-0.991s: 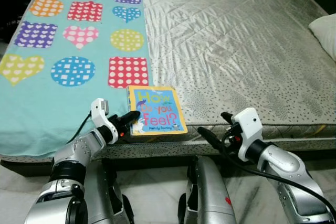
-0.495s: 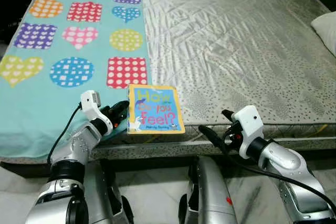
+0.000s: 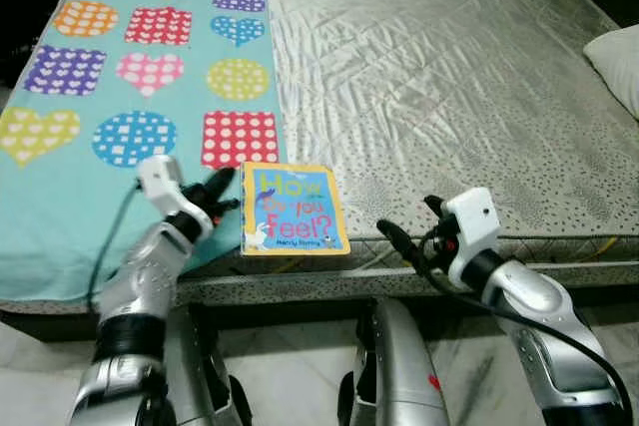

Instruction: Clean up the room

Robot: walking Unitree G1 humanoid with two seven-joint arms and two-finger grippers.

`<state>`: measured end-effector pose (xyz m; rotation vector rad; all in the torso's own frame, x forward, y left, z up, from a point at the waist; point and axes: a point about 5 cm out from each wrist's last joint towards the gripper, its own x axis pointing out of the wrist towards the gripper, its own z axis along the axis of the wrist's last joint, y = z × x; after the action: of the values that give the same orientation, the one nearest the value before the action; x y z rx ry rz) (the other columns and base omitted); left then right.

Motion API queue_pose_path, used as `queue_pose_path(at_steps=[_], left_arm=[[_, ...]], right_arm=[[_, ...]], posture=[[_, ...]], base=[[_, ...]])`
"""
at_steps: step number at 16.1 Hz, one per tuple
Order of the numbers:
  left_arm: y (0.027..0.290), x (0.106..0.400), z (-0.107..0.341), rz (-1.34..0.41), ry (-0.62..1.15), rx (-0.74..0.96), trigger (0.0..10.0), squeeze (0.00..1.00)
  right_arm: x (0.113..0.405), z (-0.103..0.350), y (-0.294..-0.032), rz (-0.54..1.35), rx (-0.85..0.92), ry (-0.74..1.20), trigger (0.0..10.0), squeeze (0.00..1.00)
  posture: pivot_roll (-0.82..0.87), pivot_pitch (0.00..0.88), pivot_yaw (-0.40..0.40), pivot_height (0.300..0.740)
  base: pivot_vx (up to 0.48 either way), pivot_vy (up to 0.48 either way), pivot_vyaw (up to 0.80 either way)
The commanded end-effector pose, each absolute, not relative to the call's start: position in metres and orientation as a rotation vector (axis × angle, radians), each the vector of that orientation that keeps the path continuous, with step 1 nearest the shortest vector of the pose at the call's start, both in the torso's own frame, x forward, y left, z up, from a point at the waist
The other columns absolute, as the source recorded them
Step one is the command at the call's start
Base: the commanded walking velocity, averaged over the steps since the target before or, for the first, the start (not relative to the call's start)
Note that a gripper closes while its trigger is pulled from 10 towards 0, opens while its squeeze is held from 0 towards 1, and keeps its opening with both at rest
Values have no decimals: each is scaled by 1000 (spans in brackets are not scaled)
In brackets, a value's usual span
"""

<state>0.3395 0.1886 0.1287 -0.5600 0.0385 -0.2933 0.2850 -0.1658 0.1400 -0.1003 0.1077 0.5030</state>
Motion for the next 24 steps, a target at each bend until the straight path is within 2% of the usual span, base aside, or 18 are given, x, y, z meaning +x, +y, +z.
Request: queue_pose_path(at_steps=[1, 5, 6, 7, 8, 13, 15, 24], left_arm=[[187, 331, 134, -285, 18, -547, 10000, 0], [192, 317, 118, -202, 67, -561, 10000, 0], [193, 313, 125, -179, 36, -588, 10000, 278], [193, 311, 128, -167, 25, -561, 10000, 1000], [192, 305, 138, -153, -6, -525, 10000, 1000], [189, 292, 159, -91, -107, -432, 10000, 1000], [188, 285, 160, -11, -126, -402, 10000, 1000], [181, 285, 160, 10, -151, -401, 10000, 1000]], right_arm=[[287, 139, -176, 448, -83, 122, 10000, 0], [288, 136, -165, 473, -78, 117, 10000, 0], [290, 139, -166, 458, -70, 103, 10000, 165], [292, 140, -167, 450, -66, 97, 10000, 102], [296, 144, -170, 413, -33, 84, 10000, 0], [311, 152, -164, 326, 135, 51, 10000, 0], [318, 160, -160, 272, 227, 5, 10000, 0], [332, 168, -157, 261, 254, -37, 10000, 0]], posture=[[-146, 77, -87, 515], [-124, 68, -87, 515], [-123, 61, -84, 515], [-122, 55, -81, 515], [-117, 44, -76, 515], [-89, 0, -52, 515], [-76, 0, -41, 515], [-61, 0, -38, 608]], base=[[0, 0, 0], [0, 0, 0], [0, 0, 0], [0, 0, 0], [0, 0, 0], [0, 0, 0], [0, 0, 0], [0, 0, 0]])
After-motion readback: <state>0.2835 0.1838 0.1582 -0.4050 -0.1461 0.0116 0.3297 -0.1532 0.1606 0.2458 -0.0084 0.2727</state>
